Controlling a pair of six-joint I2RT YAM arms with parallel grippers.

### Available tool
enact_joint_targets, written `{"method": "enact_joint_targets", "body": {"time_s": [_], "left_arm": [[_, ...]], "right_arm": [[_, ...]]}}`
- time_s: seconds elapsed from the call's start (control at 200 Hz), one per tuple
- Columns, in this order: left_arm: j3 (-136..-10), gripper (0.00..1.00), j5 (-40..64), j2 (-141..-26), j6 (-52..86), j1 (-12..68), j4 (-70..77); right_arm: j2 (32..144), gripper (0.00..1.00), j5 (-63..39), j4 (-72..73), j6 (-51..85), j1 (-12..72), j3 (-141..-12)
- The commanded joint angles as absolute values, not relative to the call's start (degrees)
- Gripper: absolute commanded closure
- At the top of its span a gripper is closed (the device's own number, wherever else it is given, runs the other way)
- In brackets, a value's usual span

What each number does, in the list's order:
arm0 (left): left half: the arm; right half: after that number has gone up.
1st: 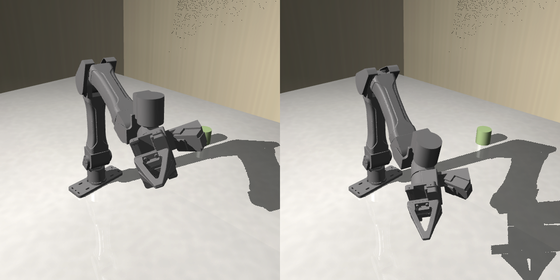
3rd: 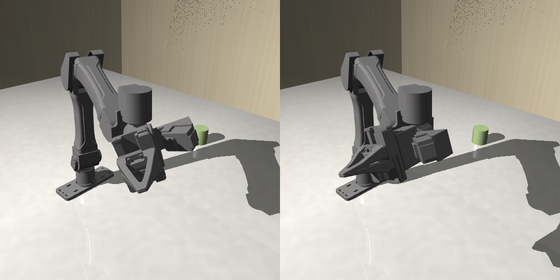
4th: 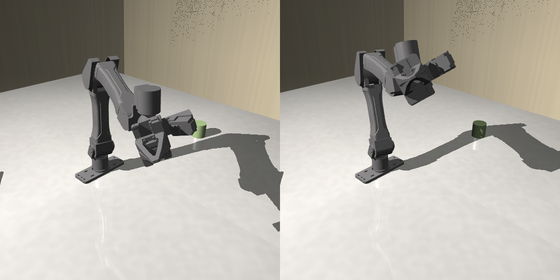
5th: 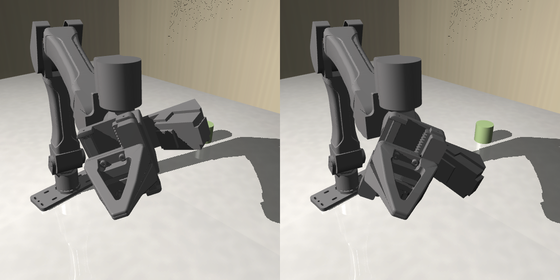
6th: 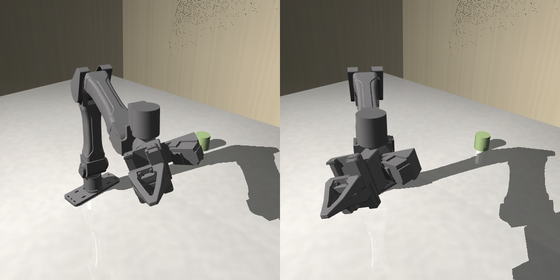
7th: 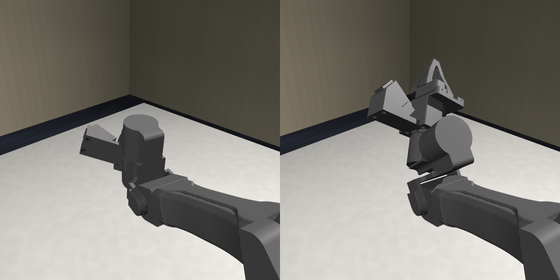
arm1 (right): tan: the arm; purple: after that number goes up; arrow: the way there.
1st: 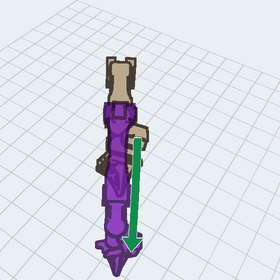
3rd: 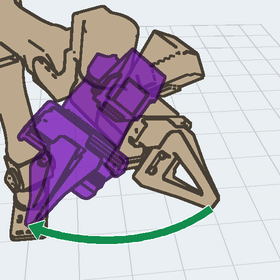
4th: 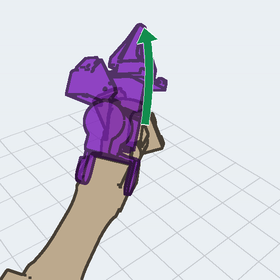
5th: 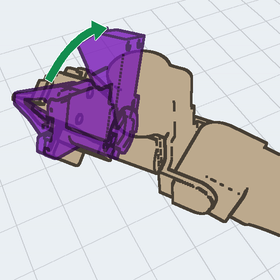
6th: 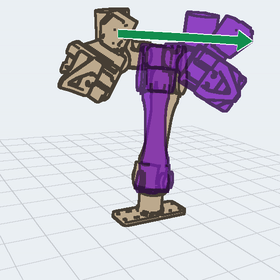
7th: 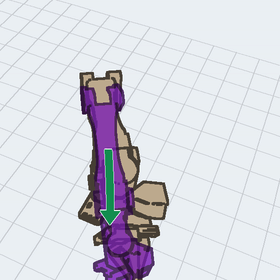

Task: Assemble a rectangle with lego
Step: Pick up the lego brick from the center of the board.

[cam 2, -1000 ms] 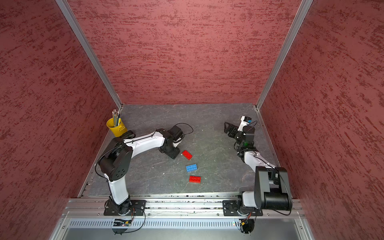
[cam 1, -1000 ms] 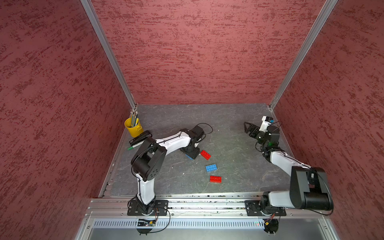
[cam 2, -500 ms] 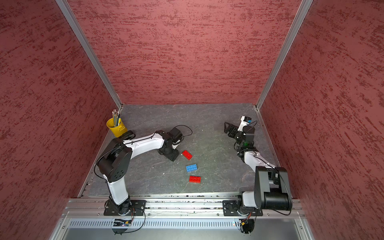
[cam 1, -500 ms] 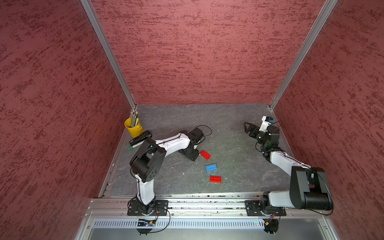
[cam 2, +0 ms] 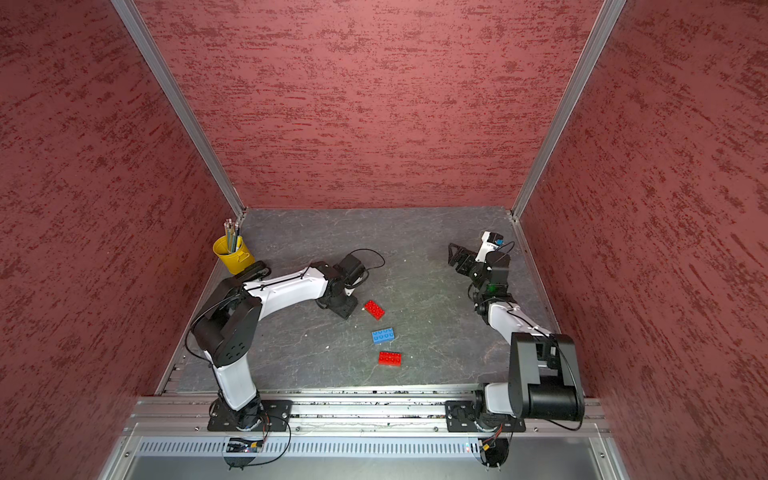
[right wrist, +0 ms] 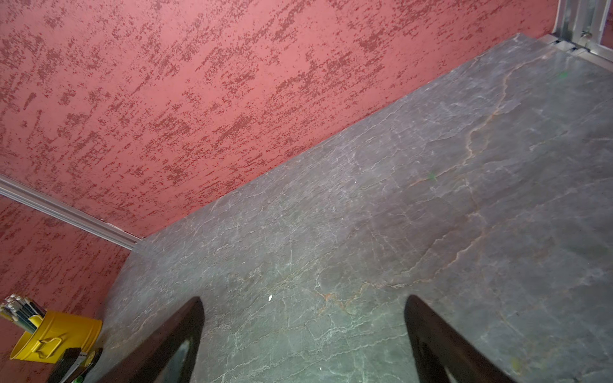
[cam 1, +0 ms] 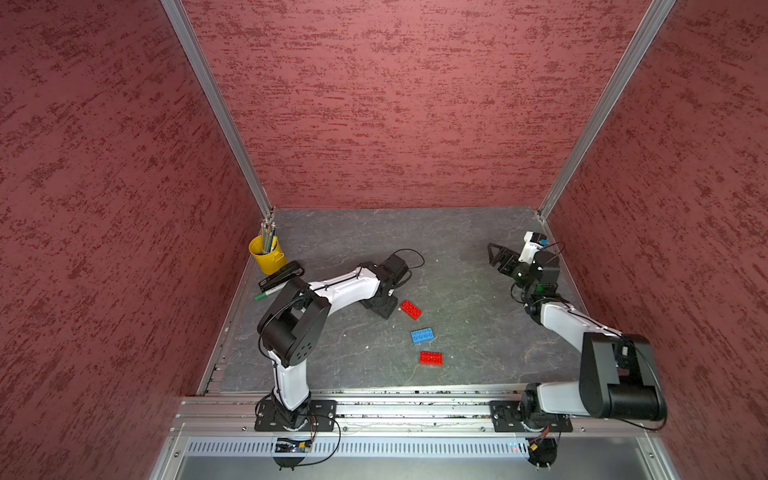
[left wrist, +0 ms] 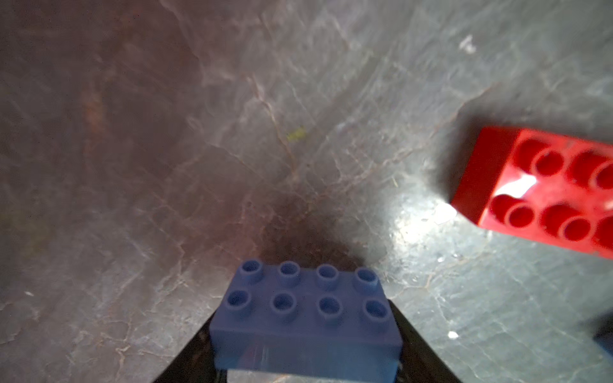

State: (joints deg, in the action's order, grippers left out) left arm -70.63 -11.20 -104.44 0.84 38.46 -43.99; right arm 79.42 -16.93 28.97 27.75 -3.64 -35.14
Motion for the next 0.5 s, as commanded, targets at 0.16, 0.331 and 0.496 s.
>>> {"method": "enact_joint_targets", "body": {"time_s": [0.16,0.331,0.496], "left_arm": [[-74.8,0.39,-14.6,-101.2,1.5,38.1,-23.5],[-69.6,0.38,-9.4,-100.3,-4.4,39.8,-6.4],[-66.9,0.34,-2.0,-102.4,-8.9,39.5,3.2]], "right_arm": [[80.7,0.08,-21.5,31.9,29.5,-3.0,-35.4],[85.9,0.1,-33.7,30.0,30.2,0.4,-40.9],[92.2,0.11,-49.1,32.7,33.3,4.4,-45.2]]}}
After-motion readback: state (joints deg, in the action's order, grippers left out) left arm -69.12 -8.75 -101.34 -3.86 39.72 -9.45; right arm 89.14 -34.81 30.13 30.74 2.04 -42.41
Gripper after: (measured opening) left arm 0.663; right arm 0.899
